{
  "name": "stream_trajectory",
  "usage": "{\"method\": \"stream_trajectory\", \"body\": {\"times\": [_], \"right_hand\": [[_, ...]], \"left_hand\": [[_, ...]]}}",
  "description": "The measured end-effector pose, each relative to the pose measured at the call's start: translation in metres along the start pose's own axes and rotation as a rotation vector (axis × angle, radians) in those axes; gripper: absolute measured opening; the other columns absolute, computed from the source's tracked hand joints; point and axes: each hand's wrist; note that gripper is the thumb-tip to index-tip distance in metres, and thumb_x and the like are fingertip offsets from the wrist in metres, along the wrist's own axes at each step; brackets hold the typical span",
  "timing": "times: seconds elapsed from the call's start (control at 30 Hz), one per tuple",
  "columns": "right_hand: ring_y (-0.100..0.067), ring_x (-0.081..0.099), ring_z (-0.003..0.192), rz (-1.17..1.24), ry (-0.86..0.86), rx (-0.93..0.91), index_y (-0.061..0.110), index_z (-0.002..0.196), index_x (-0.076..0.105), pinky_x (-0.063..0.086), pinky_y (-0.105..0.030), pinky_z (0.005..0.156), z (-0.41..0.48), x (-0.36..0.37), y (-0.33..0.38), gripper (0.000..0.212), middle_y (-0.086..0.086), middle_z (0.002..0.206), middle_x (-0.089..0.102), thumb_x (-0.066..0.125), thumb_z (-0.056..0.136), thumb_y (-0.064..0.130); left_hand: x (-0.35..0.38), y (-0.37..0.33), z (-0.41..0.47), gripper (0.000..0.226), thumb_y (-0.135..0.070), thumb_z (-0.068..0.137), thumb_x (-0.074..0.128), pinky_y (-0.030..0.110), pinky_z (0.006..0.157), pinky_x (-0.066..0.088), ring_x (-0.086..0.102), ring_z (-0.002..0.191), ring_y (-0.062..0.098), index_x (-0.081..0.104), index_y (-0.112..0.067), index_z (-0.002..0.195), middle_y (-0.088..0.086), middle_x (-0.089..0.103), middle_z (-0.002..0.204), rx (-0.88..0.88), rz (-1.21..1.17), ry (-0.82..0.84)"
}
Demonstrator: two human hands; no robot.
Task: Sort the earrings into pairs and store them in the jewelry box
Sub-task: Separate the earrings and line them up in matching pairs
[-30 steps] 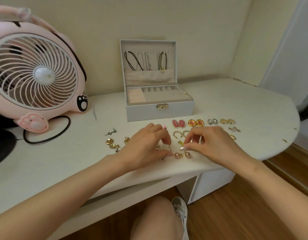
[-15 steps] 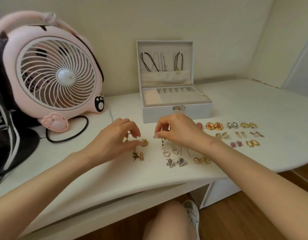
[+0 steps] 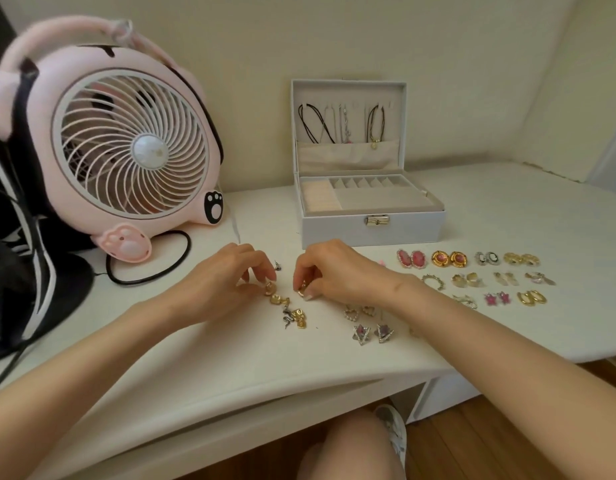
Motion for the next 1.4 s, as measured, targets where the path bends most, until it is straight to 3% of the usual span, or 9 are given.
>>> {"method": "stream_trajectory", "body": {"times": [0.13, 0.27, 0.47, 0.6, 0.8, 0.9, 1.03, 1.27, 1.4], "right_hand": [[-0.013, 0.058, 0.083, -0.024, 0.043, 0.008, 0.017, 0.092, 0.069, 0.048, -0.026, 0.074, 0.003, -0.001, 0.002, 0.011, 0.005, 0.084, 0.06, 0.068, 0.081, 0.017], [-0.009, 0.052, 0.075, -0.075, 0.066, -0.002, 0.015, 0.091, 0.065, 0.042, -0.019, 0.063, 0.005, -0.002, 0.006, 0.012, 0.009, 0.074, 0.054, 0.062, 0.081, 0.011], [-0.007, 0.049, 0.075, -0.067, 0.014, 0.028, 0.018, 0.095, 0.068, 0.036, -0.015, 0.059, 0.005, -0.014, 0.002, 0.017, 0.009, 0.078, 0.055, 0.059, 0.083, 0.012], [-0.005, 0.062, 0.065, 0.118, -0.023, 0.113, 0.014, 0.084, 0.071, 0.043, -0.008, 0.052, 0.002, -0.03, -0.006, 0.014, -0.002, 0.09, 0.068, 0.064, 0.081, 0.003], [0.0, 0.057, 0.06, 0.26, -0.076, 0.192, 0.006, 0.087, 0.072, 0.034, -0.002, 0.041, -0.007, -0.039, -0.012, 0.009, 0.005, 0.067, 0.062, 0.072, 0.078, 0.005], [-0.002, 0.058, 0.061, 0.288, -0.118, 0.219, 0.008, 0.089, 0.071, 0.036, -0.003, 0.041, -0.007, -0.04, -0.014, 0.012, 0.005, 0.071, 0.062, 0.071, 0.078, 0.002], [-0.005, 0.06, 0.069, 0.28, -0.142, 0.232, 0.009, 0.094, 0.071, 0.038, -0.003, 0.044, -0.004, -0.043, -0.017, 0.026, -0.002, 0.085, 0.065, 0.067, 0.076, -0.009], [-0.01, 0.065, 0.068, 0.3, -0.183, 0.259, 0.007, 0.092, 0.073, 0.037, -0.002, 0.043, 0.0, -0.041, -0.02, 0.017, 0.002, 0.073, 0.063, 0.071, 0.077, -0.002], [-0.008, 0.064, 0.065, 0.281, -0.174, 0.238, 0.007, 0.089, 0.072, 0.046, -0.007, 0.052, 0.004, -0.036, -0.02, 0.018, -0.005, 0.076, 0.068, 0.074, 0.074, -0.002]], "left_hand": [[0.003, 0.0, 0.004, 0.014, -0.03, 0.081, 0.069, 0.025, 0.077, 0.042, 0.046, 0.087, 0.008, 0.063, -0.03, 0.093, -0.014, 0.053, 0.091, -0.027, 0.06, 0.038], [0.004, -0.001, 0.007, 0.016, -0.036, 0.078, 0.069, 0.024, 0.074, 0.042, 0.048, 0.082, 0.005, 0.063, -0.025, 0.088, -0.013, 0.054, 0.087, -0.035, 0.08, 0.025], [0.004, -0.004, 0.009, 0.008, -0.02, 0.078, 0.066, 0.011, 0.062, 0.038, 0.055, 0.069, 0.002, 0.062, -0.018, 0.085, -0.008, 0.058, 0.081, -0.013, 0.052, -0.036], [0.003, -0.007, 0.018, 0.008, -0.013, 0.08, 0.062, 0.009, 0.062, 0.041, 0.055, 0.073, -0.001, 0.066, -0.016, 0.086, -0.007, 0.064, 0.08, -0.027, -0.061, -0.075], [0.011, -0.015, 0.039, 0.007, -0.015, 0.083, 0.064, 0.007, 0.063, 0.04, 0.055, 0.076, 0.003, 0.068, -0.019, 0.088, -0.004, 0.066, 0.08, -0.022, -0.135, -0.029], [0.017, -0.02, 0.046, 0.006, -0.016, 0.084, 0.064, 0.007, 0.064, 0.041, 0.057, 0.067, 0.0, 0.068, -0.018, 0.089, -0.005, 0.068, 0.079, -0.032, -0.168, 0.0], [0.02, -0.028, 0.056, 0.007, -0.016, 0.085, 0.063, 0.014, 0.071, 0.044, 0.062, 0.075, 0.004, 0.067, -0.019, 0.09, -0.008, 0.07, 0.08, -0.026, -0.194, 0.037], [0.024, -0.028, 0.065, 0.005, -0.022, 0.083, 0.063, 0.034, 0.076, 0.048, 0.053, 0.077, 0.01, 0.066, -0.026, 0.082, -0.012, 0.06, 0.077, -0.049, -0.004, 0.049], [0.023, -0.022, 0.064, 0.006, -0.029, 0.083, 0.066, 0.029, 0.071, 0.042, 0.05, 0.079, 0.012, 0.067, -0.024, 0.085, -0.014, 0.054, 0.078, -0.081, 0.044, 0.031]]}}
Point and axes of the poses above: each hand's wrist, its own z-axis towards the middle knuckle, its own x-axis out of the palm, y = z × x
